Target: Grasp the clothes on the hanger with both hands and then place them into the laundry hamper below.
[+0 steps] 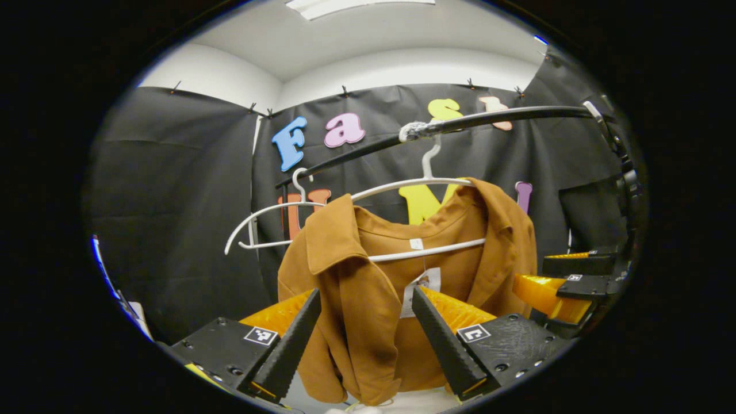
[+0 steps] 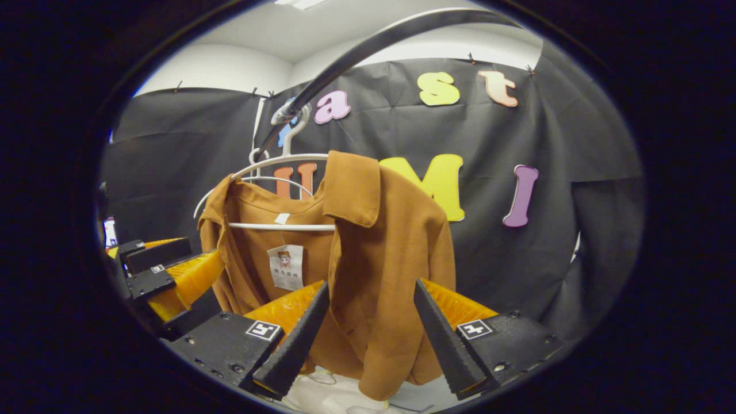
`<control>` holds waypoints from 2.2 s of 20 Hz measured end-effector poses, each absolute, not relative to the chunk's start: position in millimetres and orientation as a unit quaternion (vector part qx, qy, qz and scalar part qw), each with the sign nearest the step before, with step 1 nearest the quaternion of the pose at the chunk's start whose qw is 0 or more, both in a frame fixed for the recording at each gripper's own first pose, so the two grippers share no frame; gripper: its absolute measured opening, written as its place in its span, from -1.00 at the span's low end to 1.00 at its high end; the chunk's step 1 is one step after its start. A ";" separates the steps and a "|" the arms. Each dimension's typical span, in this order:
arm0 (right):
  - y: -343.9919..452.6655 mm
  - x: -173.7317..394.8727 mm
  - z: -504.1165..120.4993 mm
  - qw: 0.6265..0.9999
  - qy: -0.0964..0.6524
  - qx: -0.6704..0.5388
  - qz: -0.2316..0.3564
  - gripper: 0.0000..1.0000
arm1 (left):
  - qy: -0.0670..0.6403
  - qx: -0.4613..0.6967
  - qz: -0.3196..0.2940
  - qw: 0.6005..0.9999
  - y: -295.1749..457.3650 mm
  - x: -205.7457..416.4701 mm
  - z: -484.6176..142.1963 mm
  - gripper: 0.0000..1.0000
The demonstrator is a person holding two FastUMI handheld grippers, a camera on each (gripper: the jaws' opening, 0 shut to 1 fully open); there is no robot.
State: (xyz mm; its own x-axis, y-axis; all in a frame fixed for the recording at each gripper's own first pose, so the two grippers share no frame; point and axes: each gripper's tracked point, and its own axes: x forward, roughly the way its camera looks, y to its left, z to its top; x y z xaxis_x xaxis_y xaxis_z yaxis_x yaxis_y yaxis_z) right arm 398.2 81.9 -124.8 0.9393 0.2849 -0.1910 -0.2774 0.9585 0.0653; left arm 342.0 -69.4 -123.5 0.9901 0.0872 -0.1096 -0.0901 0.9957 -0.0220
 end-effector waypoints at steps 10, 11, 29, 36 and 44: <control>107.1 466.8 -127.2 0.988 0.092 0.028 0.122 0.79 | 0.072 0.012 0.101 0.992 -47.7 388.6 -150.4 0.99; 104.0 472.3 -128.6 0.988 0.093 0.024 0.122 0.71 | 0.073 0.013 0.103 0.992 -47.0 389.5 -150.7 0.96; 70.3 488.2 -133.9 0.952 0.112 0.115 0.262 -0.92 | 0.086 -0.012 0.090 0.992 -16.3 390.9 -163.2 -0.91; 82.7 473.6 -127.9 0.897 0.132 0.201 0.370 -0.93 | 0.090 -0.047 0.070 0.992 -11.3 384.3 -156.6 -1.00; 90.9 437.2 -70.6 0.823 0.100 0.302 0.471 -0.93 | 0.059 -0.065 0.059 0.994 -4.5 374.0 -117.6 -1.00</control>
